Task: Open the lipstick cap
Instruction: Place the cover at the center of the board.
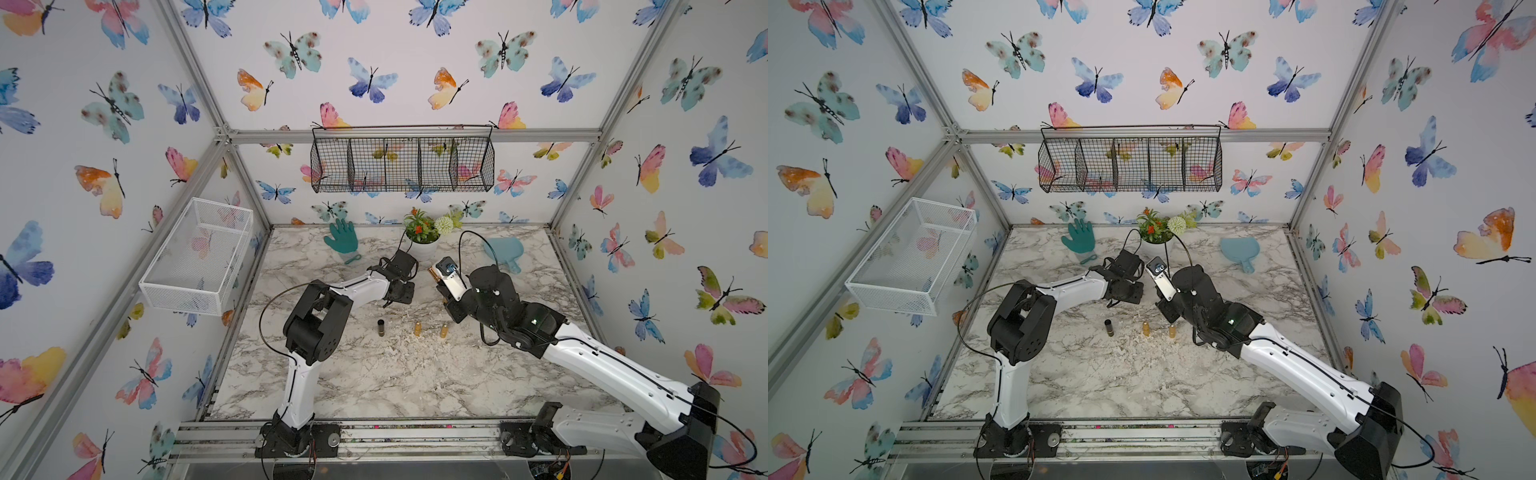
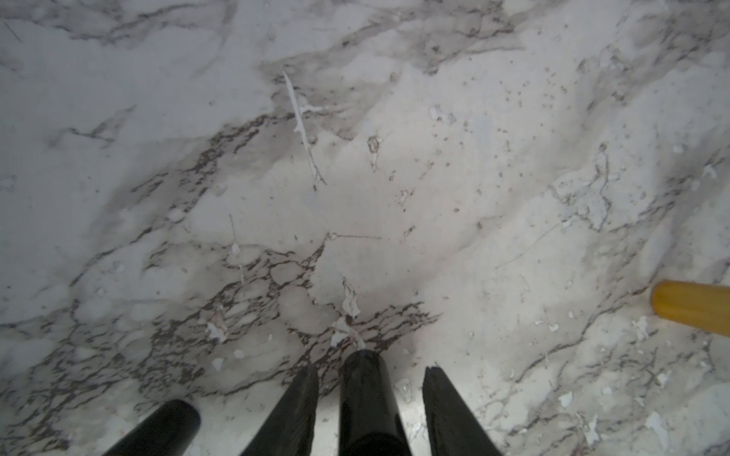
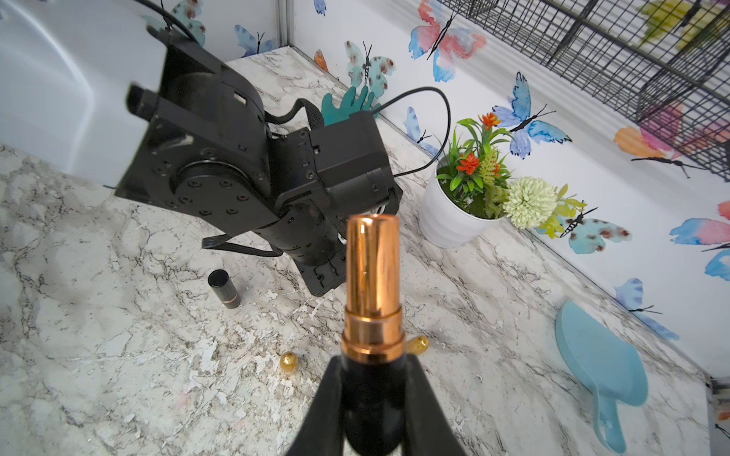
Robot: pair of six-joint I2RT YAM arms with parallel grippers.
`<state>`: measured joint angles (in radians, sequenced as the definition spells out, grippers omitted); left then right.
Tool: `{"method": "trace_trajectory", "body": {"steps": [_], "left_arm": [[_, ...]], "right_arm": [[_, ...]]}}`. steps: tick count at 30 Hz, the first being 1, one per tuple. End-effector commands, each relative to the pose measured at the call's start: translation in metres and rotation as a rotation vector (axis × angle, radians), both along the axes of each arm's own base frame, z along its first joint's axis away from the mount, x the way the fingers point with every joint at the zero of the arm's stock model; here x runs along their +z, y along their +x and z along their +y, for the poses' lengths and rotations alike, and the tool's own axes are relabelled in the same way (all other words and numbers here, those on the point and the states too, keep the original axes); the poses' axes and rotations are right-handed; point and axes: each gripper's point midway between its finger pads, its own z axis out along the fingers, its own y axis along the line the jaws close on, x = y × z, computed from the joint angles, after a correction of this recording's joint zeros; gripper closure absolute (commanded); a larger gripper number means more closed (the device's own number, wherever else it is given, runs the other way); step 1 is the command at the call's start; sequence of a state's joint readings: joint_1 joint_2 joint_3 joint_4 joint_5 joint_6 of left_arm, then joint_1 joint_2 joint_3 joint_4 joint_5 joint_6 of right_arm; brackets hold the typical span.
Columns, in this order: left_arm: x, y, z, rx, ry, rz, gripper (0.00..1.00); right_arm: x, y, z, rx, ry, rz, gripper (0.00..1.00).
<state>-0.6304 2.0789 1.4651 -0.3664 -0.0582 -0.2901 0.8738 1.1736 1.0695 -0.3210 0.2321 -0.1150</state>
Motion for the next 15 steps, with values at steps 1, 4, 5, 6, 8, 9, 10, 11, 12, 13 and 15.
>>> {"method": "trace_trajectory", "body": {"steps": [1, 4, 5, 6, 8, 9, 10, 11, 12, 13, 15], "left_arm": [[0.035, 0.003, -0.009, -0.021, -0.041, -0.040, 0.52], [0.061, 0.006, -0.017, -0.036, -0.089, -0.058, 0.48], [0.084, 0.006, -0.020, -0.042, -0.114, -0.082, 0.48], [0.097, 0.006, -0.021, -0.048, -0.131, -0.093, 0.46], [0.121, 0.006, -0.021, -0.047, -0.158, -0.112, 0.42], [0.134, 0.006, -0.020, -0.044, -0.177, -0.118, 0.40], [0.146, 0.005, -0.020, -0.049, -0.205, -0.118, 0.39], [0.159, 0.003, -0.020, -0.059, -0.251, -0.110, 0.38], [0.170, 0.001, -0.020, -0.071, -0.304, -0.095, 0.37], [0.179, -0.002, -0.020, -0.086, -0.349, -0.083, 0.36], [0.200, -0.008, -0.016, -0.110, -0.442, -0.058, 0.34]], "right_arm": [[0.000, 0.003, -0.001, -0.017, 0.009, -0.001, 0.98], [0.000, 0.003, 0.000, -0.017, 0.016, -0.004, 0.98], [-0.001, 0.003, 0.001, -0.013, 0.019, -0.005, 0.98], [-0.001, 0.003, 0.002, -0.011, 0.022, -0.006, 0.98], [-0.002, 0.004, 0.004, -0.008, 0.023, -0.005, 0.98], [-0.002, 0.005, 0.005, -0.006, 0.024, -0.006, 0.98], [-0.003, 0.005, 0.006, -0.003, 0.025, -0.006, 0.98], [-0.004, 0.006, 0.008, -0.001, 0.026, -0.005, 0.98], [-0.004, 0.007, 0.010, 0.004, 0.032, -0.007, 0.98], [-0.005, 0.007, 0.012, 0.008, 0.033, -0.005, 0.98], [-0.007, 0.008, 0.017, 0.021, 0.039, -0.004, 0.98]]}}
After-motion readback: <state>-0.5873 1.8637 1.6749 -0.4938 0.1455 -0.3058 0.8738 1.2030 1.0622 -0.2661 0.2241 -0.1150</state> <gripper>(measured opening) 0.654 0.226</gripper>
